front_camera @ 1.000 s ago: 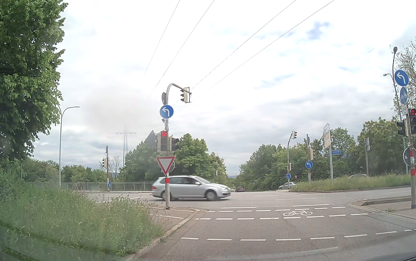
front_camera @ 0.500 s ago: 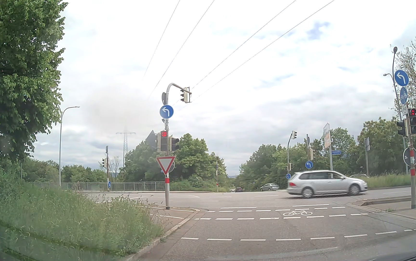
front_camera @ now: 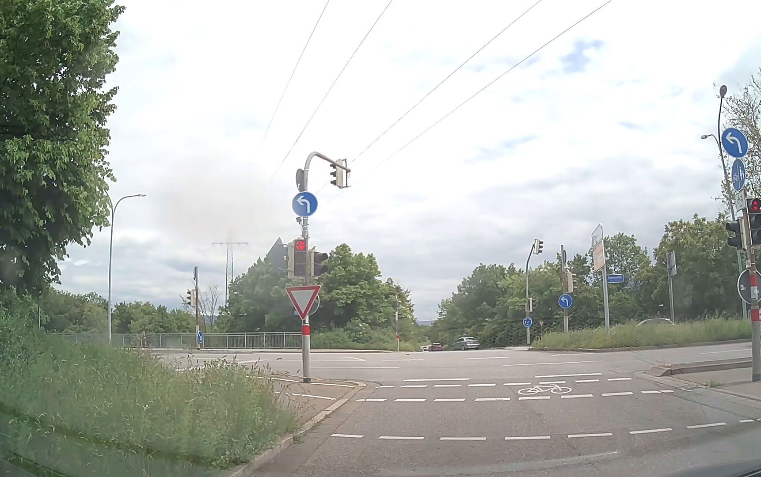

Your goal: Follow the waypoints while adhering to traffic rules and regulations

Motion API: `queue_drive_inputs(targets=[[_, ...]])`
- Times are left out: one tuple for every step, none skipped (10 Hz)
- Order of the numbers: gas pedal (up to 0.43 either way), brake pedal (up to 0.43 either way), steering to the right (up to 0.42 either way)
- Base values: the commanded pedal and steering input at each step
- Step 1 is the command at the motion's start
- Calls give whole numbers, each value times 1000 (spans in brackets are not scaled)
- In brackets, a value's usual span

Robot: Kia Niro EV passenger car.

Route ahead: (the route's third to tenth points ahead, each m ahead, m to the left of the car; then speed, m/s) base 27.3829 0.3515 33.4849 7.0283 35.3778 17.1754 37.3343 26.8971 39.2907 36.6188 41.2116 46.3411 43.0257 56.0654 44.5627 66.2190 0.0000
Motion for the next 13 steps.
queue_drive_inputs(targets=[[0,244,-7],[0,244,-7],[0,244,-7],[0,244,-7],[0,244,-7],[0,244,-7],[0,244,-7],[0,244,-7],[0,244,-7],[0,244,-7],[0,250,-7],[0,244,-7],[0,244,-7]])
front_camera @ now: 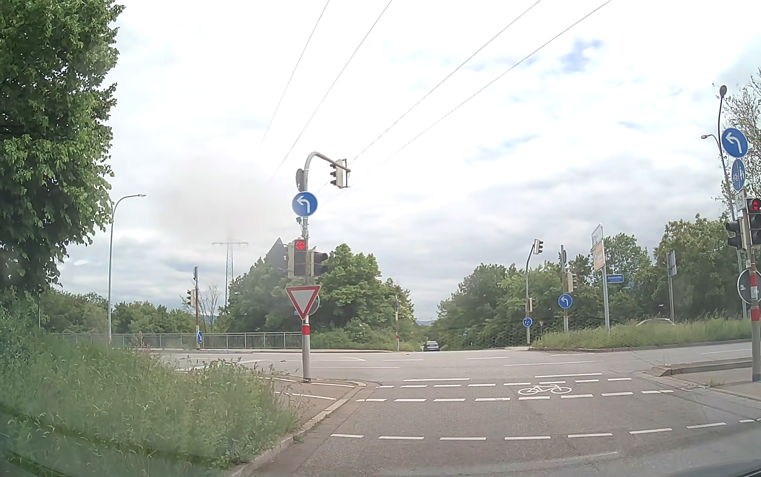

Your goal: Follow the waypoints while adhering to traffic rules and regulations

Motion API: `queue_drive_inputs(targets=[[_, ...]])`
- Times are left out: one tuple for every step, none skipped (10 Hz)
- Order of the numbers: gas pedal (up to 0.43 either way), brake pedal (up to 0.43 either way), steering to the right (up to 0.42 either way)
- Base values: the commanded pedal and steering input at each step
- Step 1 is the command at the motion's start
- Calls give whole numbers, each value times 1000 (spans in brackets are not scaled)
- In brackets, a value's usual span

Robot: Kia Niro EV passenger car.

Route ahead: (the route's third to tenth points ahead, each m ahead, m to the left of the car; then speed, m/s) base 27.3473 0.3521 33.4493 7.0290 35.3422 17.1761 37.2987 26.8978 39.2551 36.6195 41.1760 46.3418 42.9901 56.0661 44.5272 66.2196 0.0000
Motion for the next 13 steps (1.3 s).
queue_drive_inputs(targets=[[0,244,-7],[0,244,-7],[0,250,-7],[0,244,-7],[0,244,-7],[0,244,-7],[0,250,-7],[0,244,-7],[0,244,-7],[0,244,-7],[0,250,-7],[0,244,-7],[0,244,-7]])
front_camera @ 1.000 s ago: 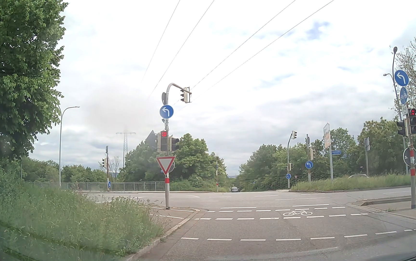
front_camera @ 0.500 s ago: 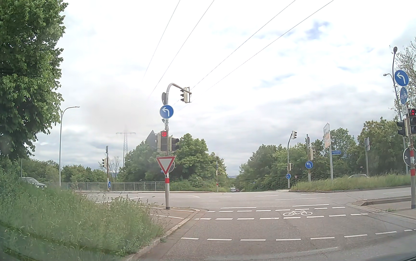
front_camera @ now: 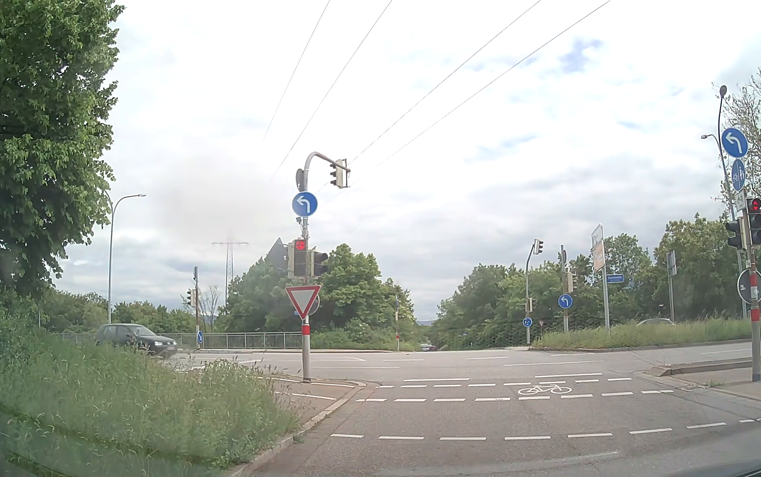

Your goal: Follow the waypoints while adhering to traffic rules and regulations

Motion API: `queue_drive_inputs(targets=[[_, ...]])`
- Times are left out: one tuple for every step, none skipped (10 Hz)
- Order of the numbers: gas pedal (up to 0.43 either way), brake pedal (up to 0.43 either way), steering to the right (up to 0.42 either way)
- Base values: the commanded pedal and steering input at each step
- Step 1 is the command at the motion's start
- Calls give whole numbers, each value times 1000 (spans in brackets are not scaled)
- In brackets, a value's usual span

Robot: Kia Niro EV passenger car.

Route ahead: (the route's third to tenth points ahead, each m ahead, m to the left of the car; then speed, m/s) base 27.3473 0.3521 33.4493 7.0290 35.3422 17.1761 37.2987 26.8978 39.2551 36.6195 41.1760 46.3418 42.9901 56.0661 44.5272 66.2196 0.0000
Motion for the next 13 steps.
queue_drive_inputs(targets=[[0,244,-7],[0,244,-7],[0,244,-7],[0,244,-7],[0,250,-7],[0,244,-7],[0,244,-7],[0,244,-7],[0,244,-7],[0,244,-7],[0,250,-7],[0,250,-7],[0,250,-7]])
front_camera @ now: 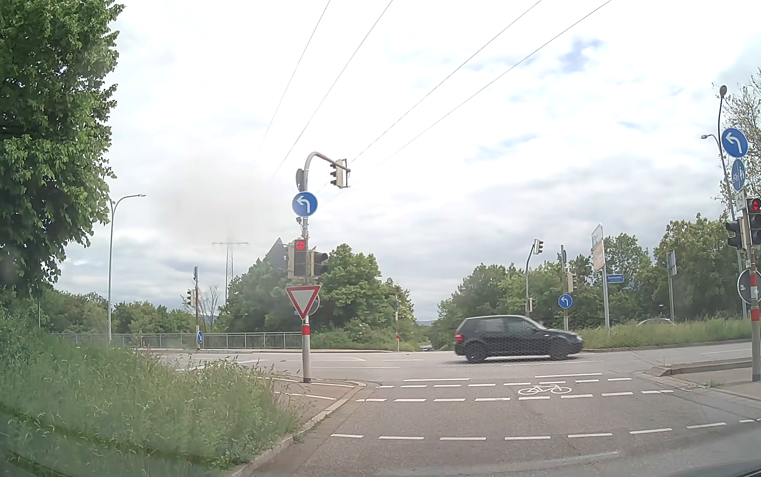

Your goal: Follow the waypoints while adhering to traffic rules and regulations

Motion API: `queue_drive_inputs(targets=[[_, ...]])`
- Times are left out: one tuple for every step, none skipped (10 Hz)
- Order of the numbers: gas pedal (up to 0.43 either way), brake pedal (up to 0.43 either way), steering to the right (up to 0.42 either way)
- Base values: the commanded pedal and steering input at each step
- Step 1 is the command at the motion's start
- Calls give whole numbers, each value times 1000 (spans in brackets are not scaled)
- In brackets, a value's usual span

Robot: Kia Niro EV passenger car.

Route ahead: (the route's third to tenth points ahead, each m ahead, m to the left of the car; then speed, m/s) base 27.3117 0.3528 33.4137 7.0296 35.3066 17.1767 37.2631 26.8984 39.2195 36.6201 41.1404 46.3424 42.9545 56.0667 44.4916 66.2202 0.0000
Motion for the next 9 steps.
queue_drive_inputs(targets=[[0,244,-7],[0,244,-7],[0,250,-7],[0,244,-7],[0,244,-7],[0,244,-7],[0,250,-7],[0,244,-7],[0,244,-7]])
